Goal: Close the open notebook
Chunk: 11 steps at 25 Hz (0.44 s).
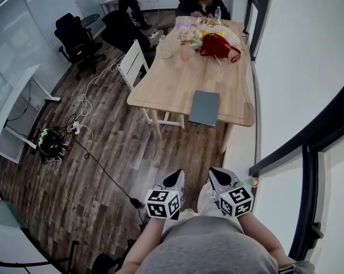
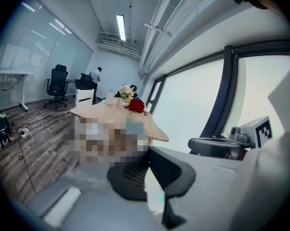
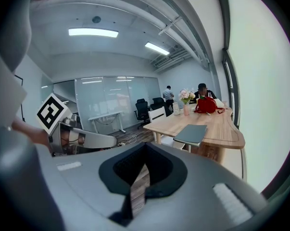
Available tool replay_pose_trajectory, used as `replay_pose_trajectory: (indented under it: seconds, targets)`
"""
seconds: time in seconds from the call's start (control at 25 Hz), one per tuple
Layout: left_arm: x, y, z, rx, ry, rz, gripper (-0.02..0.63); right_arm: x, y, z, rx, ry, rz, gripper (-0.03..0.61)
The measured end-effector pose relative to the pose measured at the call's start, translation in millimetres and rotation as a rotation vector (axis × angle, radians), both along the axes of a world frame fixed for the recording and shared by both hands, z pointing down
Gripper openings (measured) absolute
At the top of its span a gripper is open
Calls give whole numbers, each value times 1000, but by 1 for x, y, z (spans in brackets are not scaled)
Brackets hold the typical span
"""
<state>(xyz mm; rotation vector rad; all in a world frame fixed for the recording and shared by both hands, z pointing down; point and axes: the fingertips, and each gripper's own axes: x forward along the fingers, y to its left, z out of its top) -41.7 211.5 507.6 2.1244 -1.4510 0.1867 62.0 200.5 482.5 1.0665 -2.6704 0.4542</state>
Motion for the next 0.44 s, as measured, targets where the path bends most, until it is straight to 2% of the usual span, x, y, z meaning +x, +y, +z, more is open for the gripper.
replay_pose_trajectory:
  seconds: [0.44]
  targets:
    - [6,-4,0,-3,6,15,5,3,-4,-2,3,-4,1,0]
